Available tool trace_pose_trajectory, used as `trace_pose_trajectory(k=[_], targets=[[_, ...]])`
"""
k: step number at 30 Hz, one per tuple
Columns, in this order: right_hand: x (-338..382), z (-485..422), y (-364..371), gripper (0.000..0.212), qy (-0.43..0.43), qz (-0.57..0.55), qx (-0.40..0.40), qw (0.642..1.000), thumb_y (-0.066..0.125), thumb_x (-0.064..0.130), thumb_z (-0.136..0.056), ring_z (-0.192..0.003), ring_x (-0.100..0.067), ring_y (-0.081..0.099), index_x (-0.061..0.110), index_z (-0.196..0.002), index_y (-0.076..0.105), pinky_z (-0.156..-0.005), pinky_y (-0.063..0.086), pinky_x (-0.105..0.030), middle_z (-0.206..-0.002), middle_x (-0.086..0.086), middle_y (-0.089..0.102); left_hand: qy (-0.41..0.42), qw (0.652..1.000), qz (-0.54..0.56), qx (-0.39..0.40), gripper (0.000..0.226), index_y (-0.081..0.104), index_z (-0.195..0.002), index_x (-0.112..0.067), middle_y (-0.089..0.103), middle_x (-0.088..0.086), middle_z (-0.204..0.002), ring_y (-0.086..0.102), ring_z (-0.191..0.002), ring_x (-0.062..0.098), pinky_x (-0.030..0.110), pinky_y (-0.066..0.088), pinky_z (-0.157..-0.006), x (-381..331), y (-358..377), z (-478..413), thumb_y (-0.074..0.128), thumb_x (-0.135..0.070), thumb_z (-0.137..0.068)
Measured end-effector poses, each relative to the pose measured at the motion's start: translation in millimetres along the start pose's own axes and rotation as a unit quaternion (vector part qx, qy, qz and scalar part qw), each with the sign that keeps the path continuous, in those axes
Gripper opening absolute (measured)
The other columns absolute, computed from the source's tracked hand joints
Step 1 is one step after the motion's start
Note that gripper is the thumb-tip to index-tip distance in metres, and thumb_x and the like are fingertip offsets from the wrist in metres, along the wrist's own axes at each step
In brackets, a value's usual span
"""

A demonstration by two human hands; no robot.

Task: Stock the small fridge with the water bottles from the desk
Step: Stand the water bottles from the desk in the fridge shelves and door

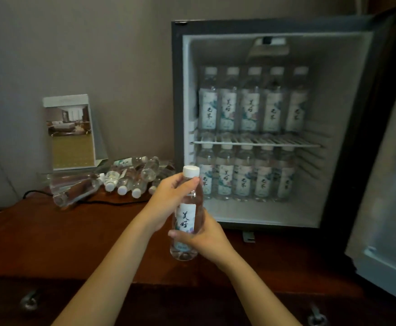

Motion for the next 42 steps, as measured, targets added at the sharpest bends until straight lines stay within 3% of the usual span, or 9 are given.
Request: trace_pose_trajectory(k=[3,8,16,22,24,27,31,36,42], targets=[[24,15,-36,0.063,-0.028,0.009,-0.040,0.999,0.083,0.037,-0.064,-0.098,-0.004,0.064,0.029,-0.117,0.049,-0.087,0.055,-0.035,-0.110,0.009,0.066,0.031,0.999,0.017,0.039,0.024,0.068,-0.098,-0.015,0.073,-0.001,-0.094,0.069,-0.085,0.011,0.017,0.052,-0.066,-31,37,-6,0.062,-0.031,-0.082],[82,49,-104,0.055,-0.115,0.068,-0.133,0.982,0.079,0.042,-0.068,-0.089,0.005,0.063,0.033,-0.114,0.050,-0.076,0.053,-0.019,-0.102,0.014,0.067,0.103,0.990,0.043,0.086,0.038,0.066,-0.102,-0.015,0.072,0.001,-0.095,0.068,-0.088,0.015,0.026,0.056,-0.077,-92,92,-15,0.053,-0.045,-0.082],[186,115,-202,0.059,-0.205,0.146,-0.234,0.939,0.076,0.054,-0.062,-0.085,-0.006,0.068,0.027,-0.110,0.055,-0.075,0.059,-0.036,-0.097,0.007,0.070,0.245,0.945,0.081,0.200,0.034,0.060,-0.111,-0.021,0.067,0.004,-0.107,0.065,-0.100,0.024,0.045,0.053,-0.085,-184,181,-13,0.045,-0.043,-0.090],[233,157,-268,0.054,-0.257,0.224,-0.330,0.880,0.076,0.051,-0.065,-0.081,-0.010,0.069,0.027,-0.108,0.054,-0.071,0.059,-0.037,-0.095,0.005,0.070,0.278,0.920,0.090,0.259,0.035,0.047,-0.125,-0.013,0.070,-0.004,-0.104,0.067,-0.098,0.016,0.029,0.055,-0.079,-216,239,-11,0.048,-0.029,-0.093],[240,163,-284,0.058,-0.265,0.251,-0.345,0.865,0.072,0.056,-0.063,-0.079,-0.006,0.067,0.032,-0.110,0.051,-0.068,0.059,-0.031,-0.095,0.008,0.068,0.276,0.925,0.066,0.253,0.039,0.047,-0.127,-0.018,0.066,0.000,-0.114,0.064,-0.104,0.016,0.036,0.052,-0.088,-215,254,-15,0.050,-0.034,-0.092],[241,164,-299,0.056,-0.274,0.281,-0.358,0.847,0.067,0.060,-0.061,-0.077,-0.002,0.063,0.037,-0.108,0.047,-0.064,0.055,-0.023,-0.093,0.012,0.064,0.273,0.932,0.047,0.233,0.035,0.049,-0.122,-0.029,0.065,-0.004,-0.116,0.063,-0.104,0.008,0.032,0.050,-0.086,-214,269,-24,0.051,-0.041,-0.089],[231,157,-312,0.050,-0.288,0.249,-0.358,0.853,0.069,0.053,-0.063,-0.080,0.000,0.065,0.041,-0.104,0.043,-0.062,0.053,-0.018,-0.092,0.012,0.064,0.262,0.940,0.028,0.219,0.032,0.052,-0.118,-0.031,0.063,-0.003,-0.117,0.062,-0.105,0.011,0.034,0.052,-0.088,-211,280,-39,0.056,-0.039,-0.087],[220,152,-330,0.066,-0.276,0.225,-0.339,0.871,0.070,0.053,-0.063,-0.089,-0.006,0.067,0.030,-0.118,0.042,-0.076,0.058,-0.033,-0.100,0.008,0.066,0.262,0.942,0.025,0.209,0.044,0.055,-0.115,-0.030,0.064,-0.004,-0.109,0.063,-0.102,0.011,0.030,0.052,-0.085,-209,290,-48,0.062,-0.046,-0.075],[206,145,-368,0.063,-0.198,0.258,-0.324,0.888,0.075,0.044,-0.068,-0.086,-0.011,0.067,0.025,-0.117,0.041,-0.076,0.057,-0.034,-0.098,0.006,0.066,0.306,0.940,-0.049,0.146,0.032,0.056,-0.112,-0.028,0.061,-0.009,-0.094,0.063,-0.082,0.004,0.020,0.053,-0.073,-208,308,-59,0.068,-0.028,-0.083]])
Point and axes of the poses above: each hand's wrist, its own z-axis away from the middle knuckle, its own y-axis out of the palm, x = y × z, the point moved 4 cm from there along -z, towards the middle knuckle
